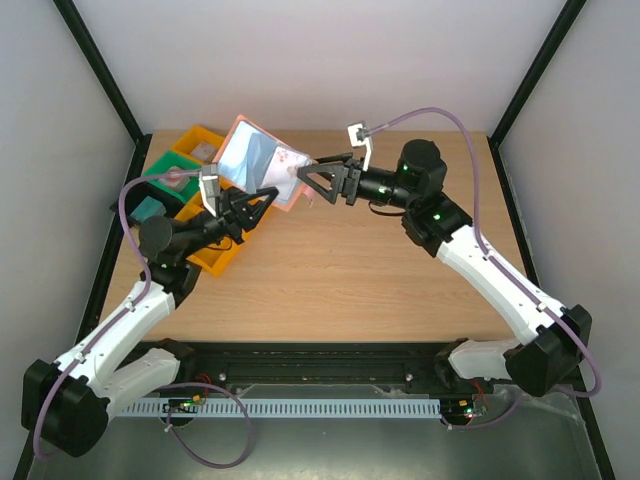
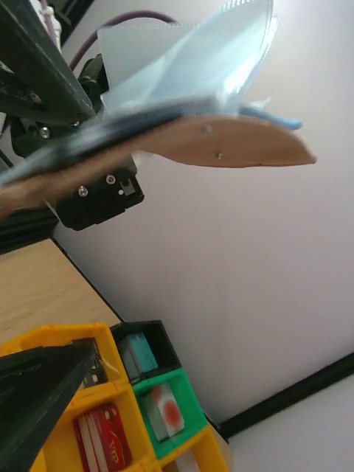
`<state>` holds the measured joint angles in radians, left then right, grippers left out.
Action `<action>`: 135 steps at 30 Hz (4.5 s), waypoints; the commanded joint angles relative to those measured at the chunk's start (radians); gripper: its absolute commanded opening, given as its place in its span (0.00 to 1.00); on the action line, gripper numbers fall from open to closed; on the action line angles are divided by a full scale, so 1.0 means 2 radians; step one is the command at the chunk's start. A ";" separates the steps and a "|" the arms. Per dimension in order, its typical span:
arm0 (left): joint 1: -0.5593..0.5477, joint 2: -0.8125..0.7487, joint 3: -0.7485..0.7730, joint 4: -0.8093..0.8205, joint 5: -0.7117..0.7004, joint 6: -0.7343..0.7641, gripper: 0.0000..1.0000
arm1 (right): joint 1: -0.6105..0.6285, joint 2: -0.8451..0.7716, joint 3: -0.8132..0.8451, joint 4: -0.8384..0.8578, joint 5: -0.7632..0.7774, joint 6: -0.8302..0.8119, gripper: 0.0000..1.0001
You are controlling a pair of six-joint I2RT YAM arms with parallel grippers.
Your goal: Take the credit cards out of the card holder
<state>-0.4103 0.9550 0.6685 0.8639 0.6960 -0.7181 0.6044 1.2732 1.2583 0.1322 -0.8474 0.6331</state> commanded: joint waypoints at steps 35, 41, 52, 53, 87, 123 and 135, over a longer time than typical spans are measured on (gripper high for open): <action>0.022 -0.025 0.028 -0.057 0.119 0.048 0.40 | 0.039 0.028 0.121 -0.284 -0.113 -0.227 0.02; 0.010 -0.035 0.036 -0.067 0.117 0.085 0.02 | 0.032 0.011 0.097 -0.258 -0.124 -0.238 0.47; 0.019 -0.058 0.034 -0.060 0.077 0.102 0.02 | -0.008 -0.049 -0.049 -0.007 -0.130 -0.059 0.56; 0.019 -0.059 0.034 -0.059 0.077 0.103 0.02 | -0.008 -0.051 -0.051 -0.012 -0.130 -0.060 0.56; 0.015 -0.071 0.016 -0.077 0.037 0.086 0.02 | 0.049 -0.013 -0.050 0.099 -0.104 0.008 0.02; 0.009 -0.080 0.002 -0.279 0.001 0.204 0.36 | 0.083 0.024 0.008 -0.125 -0.006 -0.136 0.02; -0.010 -0.073 -0.018 -0.233 0.030 0.184 0.41 | 0.087 0.020 -0.017 -0.020 -0.040 -0.090 0.02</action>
<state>-0.4053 0.7929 0.6662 0.3416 0.7074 -0.3252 0.7631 1.3502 1.2293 -0.0952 -0.8497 0.4152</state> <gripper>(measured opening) 0.399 0.053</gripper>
